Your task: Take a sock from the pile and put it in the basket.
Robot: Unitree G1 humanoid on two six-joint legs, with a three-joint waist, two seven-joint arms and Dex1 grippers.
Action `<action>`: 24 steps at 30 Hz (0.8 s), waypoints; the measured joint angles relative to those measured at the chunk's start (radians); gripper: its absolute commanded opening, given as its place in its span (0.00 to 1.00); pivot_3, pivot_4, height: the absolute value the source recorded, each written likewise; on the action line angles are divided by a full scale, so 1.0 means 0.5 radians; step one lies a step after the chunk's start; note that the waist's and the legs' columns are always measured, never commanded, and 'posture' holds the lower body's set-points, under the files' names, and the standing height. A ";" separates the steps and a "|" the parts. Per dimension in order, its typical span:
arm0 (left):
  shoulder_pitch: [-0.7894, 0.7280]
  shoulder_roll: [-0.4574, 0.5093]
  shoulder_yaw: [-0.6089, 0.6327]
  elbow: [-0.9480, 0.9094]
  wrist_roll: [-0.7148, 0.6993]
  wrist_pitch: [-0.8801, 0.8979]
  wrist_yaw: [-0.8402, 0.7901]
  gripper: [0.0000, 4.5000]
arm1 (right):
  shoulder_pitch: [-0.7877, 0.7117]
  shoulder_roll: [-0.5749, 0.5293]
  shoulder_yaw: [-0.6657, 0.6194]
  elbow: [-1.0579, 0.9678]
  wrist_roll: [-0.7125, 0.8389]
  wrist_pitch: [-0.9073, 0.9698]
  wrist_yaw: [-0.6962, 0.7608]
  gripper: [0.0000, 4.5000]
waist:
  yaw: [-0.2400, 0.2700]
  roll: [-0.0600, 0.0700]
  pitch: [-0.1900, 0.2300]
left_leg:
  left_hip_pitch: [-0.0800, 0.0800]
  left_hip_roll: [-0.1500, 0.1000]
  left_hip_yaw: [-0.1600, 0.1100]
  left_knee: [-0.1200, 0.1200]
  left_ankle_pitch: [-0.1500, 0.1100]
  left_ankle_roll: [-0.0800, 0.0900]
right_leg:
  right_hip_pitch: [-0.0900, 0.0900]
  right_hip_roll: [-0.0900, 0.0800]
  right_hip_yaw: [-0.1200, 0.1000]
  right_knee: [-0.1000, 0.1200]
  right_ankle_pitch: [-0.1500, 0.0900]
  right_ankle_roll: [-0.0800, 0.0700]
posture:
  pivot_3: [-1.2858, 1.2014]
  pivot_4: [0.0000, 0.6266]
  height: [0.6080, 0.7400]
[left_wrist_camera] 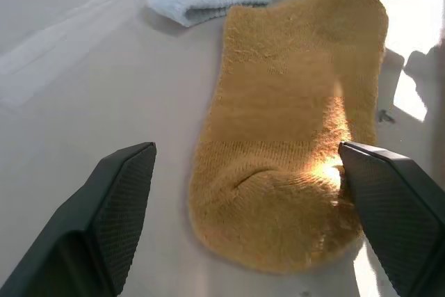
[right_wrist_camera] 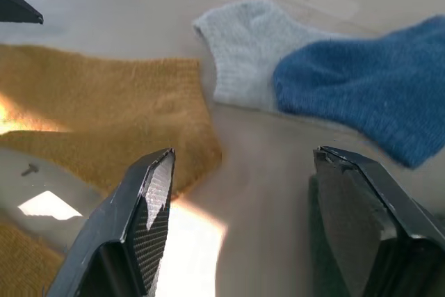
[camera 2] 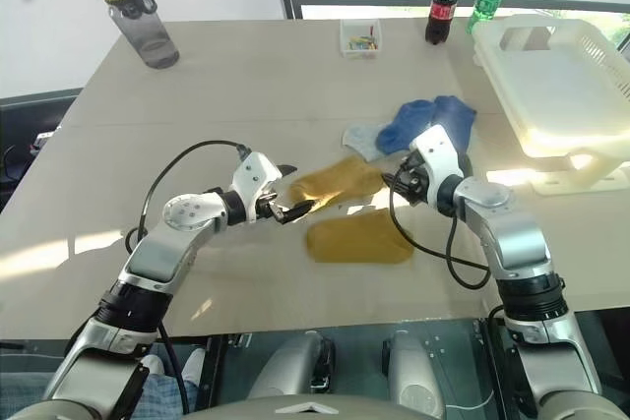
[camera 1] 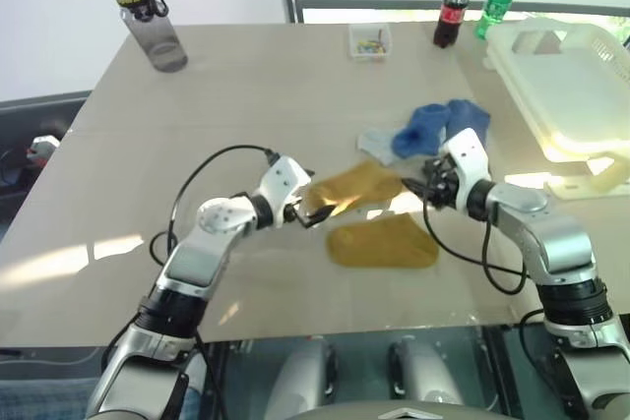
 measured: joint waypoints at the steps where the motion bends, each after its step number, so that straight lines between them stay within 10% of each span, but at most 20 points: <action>1: -0.010 0.000 -0.002 0.019 0.011 0.001 -0.002 1.00 | 0.003 0.028 0.001 0.017 0.000 0.002 -0.007 0.72 | 0.000 0.000 0.000 | 0.000 0.000 0.000 0.000 0.000 0.000 | 0.000 0.000 0.000 0.000 0.000 0.000 | 0.52 0.24 1.00; 7: -0.056 0.000 -0.009 0.060 0.059 0.000 -0.024 0.83 | 0.029 0.152 0.042 0.043 0.011 0.019 -0.046 0.73 | 0.002 0.000 0.000 | 0.000 0.000 0.000 0.001 0.000 0.000 | 0.000 0.001 0.000 0.000 0.000 0.000 | 0.52 0.24 1.00; 15: -0.056 -0.016 -0.014 0.068 0.082 0.006 -0.047 0.01 | 0.030 0.182 0.043 0.116 -0.003 -0.004 -0.080 0.73 | 0.001 0.000 0.000 | 0.000 0.000 0.000 0.001 0.000 0.000 | 0.000 0.001 -0.001 0.001 0.000 0.000 | 0.52 0.24 1.00; 18: -0.056 -0.021 -0.013 0.069 0.090 0.008 -0.049 0.01 | 0.030 0.192 0.044 0.121 -0.004 -0.008 -0.084 0.73 | 0.001 0.000 0.000 | 0.000 0.000 -0.001 0.001 0.000 0.000 | 0.000 0.001 -0.001 0.001 0.000 0.000 | 0.52 0.24 1.00; 24: -0.056 -0.029 -0.011 0.069 0.089 0.019 -0.051 0.00 | 0.030 0.206 0.049 0.137 -0.004 -0.038 -0.086 0.23 | 0.002 0.000 0.000 | 0.000 0.000 0.000 0.001 0.000 0.000 | 0.000 0.001 -0.001 0.001 0.000 0.000 | 0.52 0.24 1.00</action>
